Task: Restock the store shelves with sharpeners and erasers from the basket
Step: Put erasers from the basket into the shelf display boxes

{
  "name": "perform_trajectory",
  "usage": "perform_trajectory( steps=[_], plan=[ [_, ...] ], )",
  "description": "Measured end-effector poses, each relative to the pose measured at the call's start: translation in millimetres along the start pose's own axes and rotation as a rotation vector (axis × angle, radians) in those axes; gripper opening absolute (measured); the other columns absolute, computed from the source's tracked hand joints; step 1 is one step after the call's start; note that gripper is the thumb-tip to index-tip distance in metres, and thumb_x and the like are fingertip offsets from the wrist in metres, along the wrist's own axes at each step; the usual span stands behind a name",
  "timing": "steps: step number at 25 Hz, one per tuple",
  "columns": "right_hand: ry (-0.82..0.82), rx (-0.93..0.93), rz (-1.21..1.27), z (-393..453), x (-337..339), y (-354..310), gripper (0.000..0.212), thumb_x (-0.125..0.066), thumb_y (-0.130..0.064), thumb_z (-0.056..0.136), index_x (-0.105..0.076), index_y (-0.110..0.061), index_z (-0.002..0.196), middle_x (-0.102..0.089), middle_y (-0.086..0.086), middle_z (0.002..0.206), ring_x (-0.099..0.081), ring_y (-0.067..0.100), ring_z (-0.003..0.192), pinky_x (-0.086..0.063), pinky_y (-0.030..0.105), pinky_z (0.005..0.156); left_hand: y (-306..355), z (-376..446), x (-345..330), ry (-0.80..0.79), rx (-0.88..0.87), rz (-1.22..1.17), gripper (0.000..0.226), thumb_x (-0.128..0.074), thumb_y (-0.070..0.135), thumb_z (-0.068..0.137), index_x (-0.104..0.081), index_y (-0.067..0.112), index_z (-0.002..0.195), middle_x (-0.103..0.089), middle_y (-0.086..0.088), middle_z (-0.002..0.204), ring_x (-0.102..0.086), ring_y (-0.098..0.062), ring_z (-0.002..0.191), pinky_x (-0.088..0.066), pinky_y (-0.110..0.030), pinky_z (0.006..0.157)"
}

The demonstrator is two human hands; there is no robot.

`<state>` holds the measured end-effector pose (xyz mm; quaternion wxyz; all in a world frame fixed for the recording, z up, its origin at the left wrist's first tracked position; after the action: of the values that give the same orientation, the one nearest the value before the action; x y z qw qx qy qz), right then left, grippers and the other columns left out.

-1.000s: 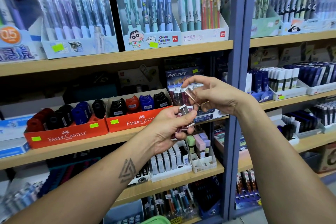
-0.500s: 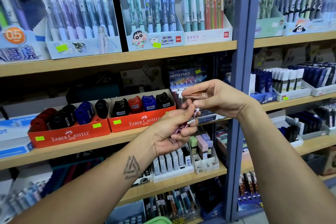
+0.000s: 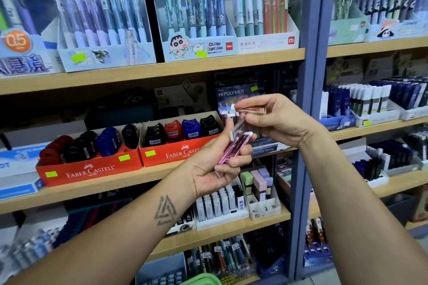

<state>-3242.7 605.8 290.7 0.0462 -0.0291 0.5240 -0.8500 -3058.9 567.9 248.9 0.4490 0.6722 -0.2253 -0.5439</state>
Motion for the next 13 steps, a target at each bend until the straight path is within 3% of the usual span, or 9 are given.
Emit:
perform_trajectory(
  steps=[2, 6, 10, 13],
  plan=[
    [0.165, 0.018, -0.098, 4, 4, -4, 0.029, -0.07, 0.009, 0.08, -0.073, -0.004, 0.105, -0.075, 0.007, 0.085, -0.069, 0.015, 0.075, -0.057, 0.021, 0.061, 0, -3, 5, 0.137, 0.022, 0.034, 0.04, -0.056, 0.038, 0.093, -0.058, 0.003, 0.112, -0.051, -0.005, 0.074, -0.044, -0.005, 0.047, -0.027, -0.009, 0.032],
    [0.374, 0.052, -0.449, 13, 17, -11, 0.026, -0.08, 0.004, 0.077, -0.078, -0.015, 0.094, -0.077, 0.005, 0.088, -0.072, 0.017, 0.084, -0.06, 0.028, 0.075, 0, -11, 14, 0.267, 0.077, 0.152, 0.026, -0.054, 0.022, 0.101, -0.058, -0.002, 0.112, -0.054, -0.009, 0.072, -0.047, -0.009, 0.048, -0.029, -0.011, 0.032],
    [0.383, 0.08, -0.807, 21, 16, -13, 0.031, -0.08, 0.002, 0.078, -0.078, -0.02, 0.099, -0.077, -0.003, 0.094, -0.072, 0.009, 0.093, -0.058, 0.03, 0.086, -2, -12, 14, 0.301, 0.084, 0.201, 0.031, -0.054, 0.02, 0.101, -0.059, -0.005, 0.119, -0.055, -0.009, 0.071, -0.048, -0.01, 0.047, -0.027, -0.011, 0.032],
    [0.393, 0.132, -0.879, 26, 5, -15, 0.031, -0.079, 0.0, 0.08, -0.078, -0.023, 0.1, -0.075, -0.011, 0.096, -0.069, -0.001, 0.094, -0.054, 0.021, 0.085, -2, -12, 14, 0.297, 0.095, 0.2, 0.029, -0.053, 0.019, 0.102, -0.06, -0.005, 0.116, -0.054, -0.009, 0.071, -0.048, -0.01, 0.047, -0.027, -0.011, 0.032]
  ],
)
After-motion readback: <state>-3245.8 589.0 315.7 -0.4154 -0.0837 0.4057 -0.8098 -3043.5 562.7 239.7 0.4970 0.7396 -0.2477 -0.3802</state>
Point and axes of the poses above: each hand's wrist, its own z-axis towards the middle knuckle, its own x-axis out of the back of the hand, y = z × x, the point moved 1 cm from there along z, towards the middle knuckle
